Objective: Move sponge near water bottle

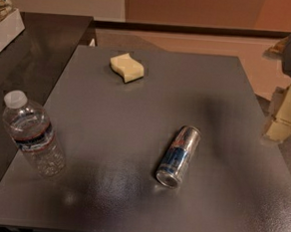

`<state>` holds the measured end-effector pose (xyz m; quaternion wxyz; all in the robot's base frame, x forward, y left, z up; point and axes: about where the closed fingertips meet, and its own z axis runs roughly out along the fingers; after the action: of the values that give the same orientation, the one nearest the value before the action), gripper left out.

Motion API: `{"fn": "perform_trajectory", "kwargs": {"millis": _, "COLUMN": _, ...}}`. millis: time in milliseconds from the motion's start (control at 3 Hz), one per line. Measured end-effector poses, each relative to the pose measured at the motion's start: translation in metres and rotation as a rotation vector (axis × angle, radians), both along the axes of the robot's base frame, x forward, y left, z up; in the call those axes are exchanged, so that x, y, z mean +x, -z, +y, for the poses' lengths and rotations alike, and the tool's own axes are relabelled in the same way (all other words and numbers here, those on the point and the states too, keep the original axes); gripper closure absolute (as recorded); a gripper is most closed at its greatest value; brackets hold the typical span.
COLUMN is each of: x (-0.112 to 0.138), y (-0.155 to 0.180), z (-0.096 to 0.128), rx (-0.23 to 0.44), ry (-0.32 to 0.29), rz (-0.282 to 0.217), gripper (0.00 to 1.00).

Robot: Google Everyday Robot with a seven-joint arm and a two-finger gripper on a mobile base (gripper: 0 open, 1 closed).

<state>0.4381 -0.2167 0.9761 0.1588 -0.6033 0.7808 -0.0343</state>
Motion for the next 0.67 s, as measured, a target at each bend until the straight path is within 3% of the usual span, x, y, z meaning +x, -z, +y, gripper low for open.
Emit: {"fn": "perform_trajectory", "kwargs": {"millis": 667, "x": 0.0040, "y": -0.0019, "z": 0.0041, "rx": 0.040, "ry": 0.029, "rz": 0.015, "gripper": 0.00}}
